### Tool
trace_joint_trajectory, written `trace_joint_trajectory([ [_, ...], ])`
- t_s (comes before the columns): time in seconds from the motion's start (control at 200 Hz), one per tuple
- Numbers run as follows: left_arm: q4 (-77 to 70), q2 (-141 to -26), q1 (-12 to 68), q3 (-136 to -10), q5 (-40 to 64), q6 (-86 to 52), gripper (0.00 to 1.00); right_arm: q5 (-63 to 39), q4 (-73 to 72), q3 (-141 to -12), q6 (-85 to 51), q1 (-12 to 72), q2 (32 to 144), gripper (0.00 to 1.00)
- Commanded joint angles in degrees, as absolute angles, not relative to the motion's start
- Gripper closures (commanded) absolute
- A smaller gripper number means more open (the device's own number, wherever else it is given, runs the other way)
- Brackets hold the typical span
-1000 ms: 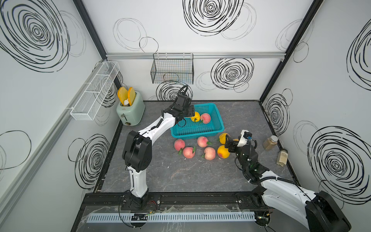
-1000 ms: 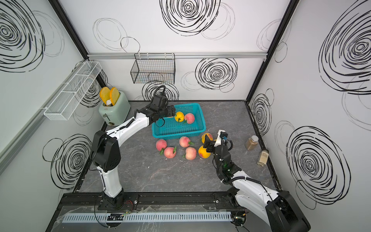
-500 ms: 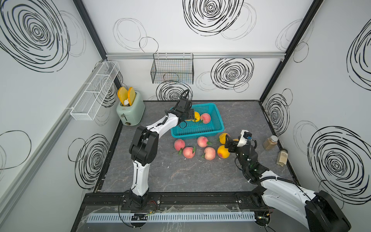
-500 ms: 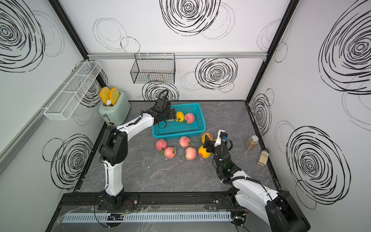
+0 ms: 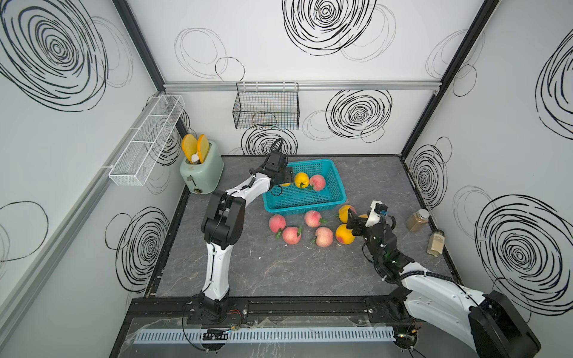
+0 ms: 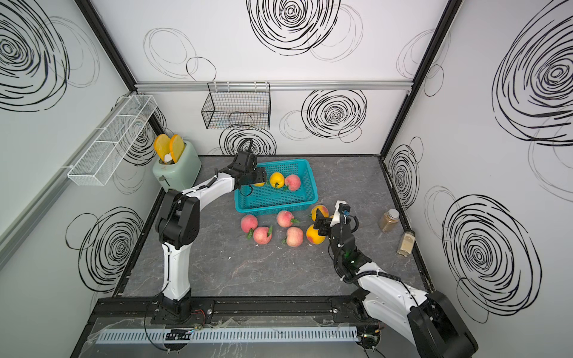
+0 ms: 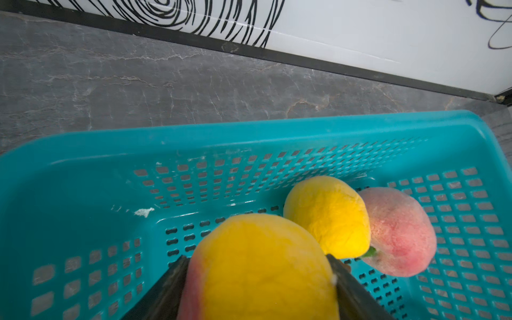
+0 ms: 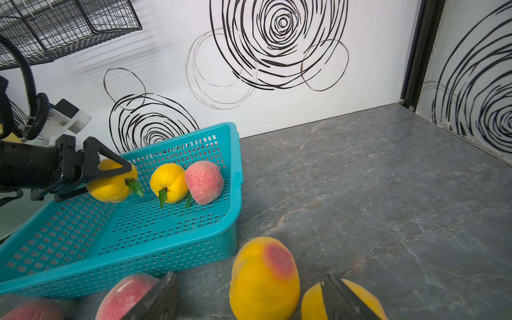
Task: Put the peaches into the basket
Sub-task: Place the peach in the basket.
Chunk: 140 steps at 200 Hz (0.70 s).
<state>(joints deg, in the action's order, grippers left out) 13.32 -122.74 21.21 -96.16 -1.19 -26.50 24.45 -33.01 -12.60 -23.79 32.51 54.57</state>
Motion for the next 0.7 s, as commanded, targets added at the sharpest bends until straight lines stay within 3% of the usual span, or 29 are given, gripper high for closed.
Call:
trace_joint_trajectory([
  [0.0,10.8,-125.2,20.8,-99.1,0.5,-27.9,0.33,24.8,-33.9,-12.9,-23.8,32.9,55.0,0.15],
  [0.695,12.2,-132.2,20.8,-103.7,2.2,-29.2,0.31,24.7,-33.9,-12.9,-23.8,32.9,55.0,0.15],
])
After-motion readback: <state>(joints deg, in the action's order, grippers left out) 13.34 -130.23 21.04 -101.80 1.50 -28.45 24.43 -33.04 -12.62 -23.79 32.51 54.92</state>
